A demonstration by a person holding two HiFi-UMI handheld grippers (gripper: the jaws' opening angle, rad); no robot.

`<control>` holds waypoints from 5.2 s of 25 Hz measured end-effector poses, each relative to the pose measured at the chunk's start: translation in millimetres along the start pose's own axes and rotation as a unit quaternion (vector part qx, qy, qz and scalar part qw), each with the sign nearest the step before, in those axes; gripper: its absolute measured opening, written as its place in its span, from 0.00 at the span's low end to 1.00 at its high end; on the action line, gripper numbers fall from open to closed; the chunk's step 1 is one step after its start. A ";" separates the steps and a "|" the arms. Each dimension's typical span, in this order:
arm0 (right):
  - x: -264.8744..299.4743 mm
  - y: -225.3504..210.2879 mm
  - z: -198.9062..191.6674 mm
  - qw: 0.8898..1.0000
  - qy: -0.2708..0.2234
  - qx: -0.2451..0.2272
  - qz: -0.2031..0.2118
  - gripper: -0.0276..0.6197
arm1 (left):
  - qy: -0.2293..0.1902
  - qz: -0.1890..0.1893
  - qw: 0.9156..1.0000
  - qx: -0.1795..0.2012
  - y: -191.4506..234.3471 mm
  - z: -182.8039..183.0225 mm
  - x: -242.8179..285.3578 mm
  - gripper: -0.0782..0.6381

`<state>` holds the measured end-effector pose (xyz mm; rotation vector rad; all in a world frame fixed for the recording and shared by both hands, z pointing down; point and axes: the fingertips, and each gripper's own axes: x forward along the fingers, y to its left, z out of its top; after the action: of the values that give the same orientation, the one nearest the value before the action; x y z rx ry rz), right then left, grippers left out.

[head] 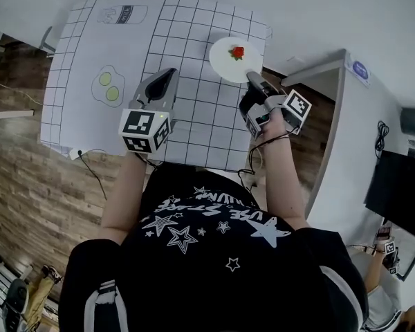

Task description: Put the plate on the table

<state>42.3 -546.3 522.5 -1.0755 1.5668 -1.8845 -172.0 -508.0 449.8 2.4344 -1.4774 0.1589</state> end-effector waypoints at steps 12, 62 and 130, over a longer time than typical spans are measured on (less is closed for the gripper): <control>50.2 -25.1 14.7 0.999 0.001 -0.005 -0.044 0.08 | 0.029 -0.022 0.999 -0.021 25.7 -21.8 43.0 0.12; 9.1 -19.9 37.9 0.992 -0.024 -0.085 -0.093 0.26 | 0.034 -0.076 0.996 -0.013 -53.5 -31.5 15.0 0.12; -238.6 27.4 -255.8 0.910 0.204 -0.335 0.135 0.06 | -0.019 0.065 0.997 -0.046 -185.7 -77.5 -321.4 0.12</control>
<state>-25.3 -217.8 419.4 -0.6573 2.5722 -1.4618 -154.6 -131.1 411.4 2.2822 -1.6223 0.0692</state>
